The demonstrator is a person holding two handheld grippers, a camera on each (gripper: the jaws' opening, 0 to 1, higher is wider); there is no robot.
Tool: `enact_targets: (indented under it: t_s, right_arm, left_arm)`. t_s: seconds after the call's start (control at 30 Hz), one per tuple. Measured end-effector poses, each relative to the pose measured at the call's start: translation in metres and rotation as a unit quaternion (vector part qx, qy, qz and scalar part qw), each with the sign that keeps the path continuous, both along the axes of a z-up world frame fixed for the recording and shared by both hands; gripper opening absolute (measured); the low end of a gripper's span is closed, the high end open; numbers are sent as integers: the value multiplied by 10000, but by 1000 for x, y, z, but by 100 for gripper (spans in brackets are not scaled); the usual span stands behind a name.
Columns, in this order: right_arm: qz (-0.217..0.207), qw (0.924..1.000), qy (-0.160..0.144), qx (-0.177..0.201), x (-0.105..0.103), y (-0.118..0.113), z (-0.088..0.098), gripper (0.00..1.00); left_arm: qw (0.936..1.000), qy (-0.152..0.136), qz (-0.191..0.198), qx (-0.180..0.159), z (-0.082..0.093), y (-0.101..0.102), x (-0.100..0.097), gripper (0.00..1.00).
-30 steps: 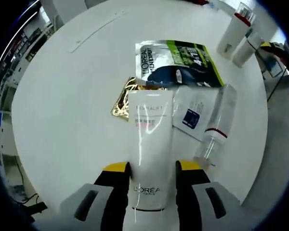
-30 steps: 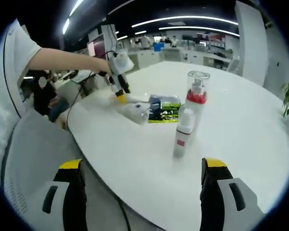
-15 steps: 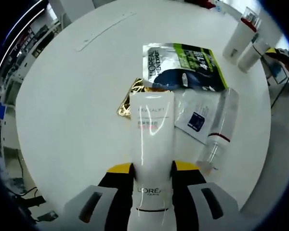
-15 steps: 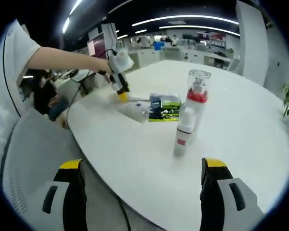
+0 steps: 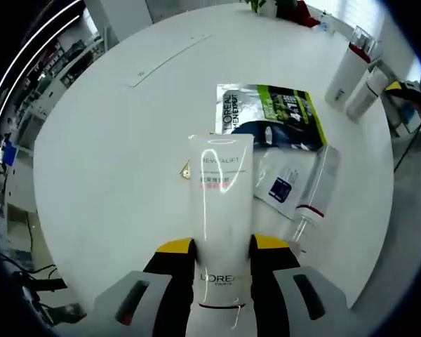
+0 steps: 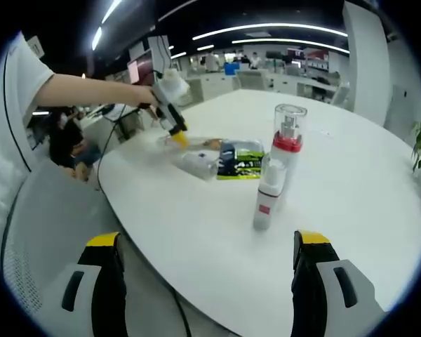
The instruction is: Arrange the skincare products in the storage area until every visible bottle or jar stands upright without overlapping.
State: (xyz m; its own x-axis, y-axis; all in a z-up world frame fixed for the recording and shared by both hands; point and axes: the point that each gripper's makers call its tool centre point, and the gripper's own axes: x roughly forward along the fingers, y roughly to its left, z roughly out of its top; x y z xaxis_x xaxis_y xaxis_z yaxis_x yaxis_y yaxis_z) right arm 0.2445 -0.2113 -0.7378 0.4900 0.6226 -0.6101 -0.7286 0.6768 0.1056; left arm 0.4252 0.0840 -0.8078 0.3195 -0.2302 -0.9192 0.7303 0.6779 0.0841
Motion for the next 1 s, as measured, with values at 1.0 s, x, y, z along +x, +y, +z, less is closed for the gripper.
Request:
enact_targets:
  t_s: [1.0]
  right_arm:
    - [134,9996,-224,117,1,6,9,95]
  left_arm:
    - [9904,-1017,290,-891,65,-41,-41,34]
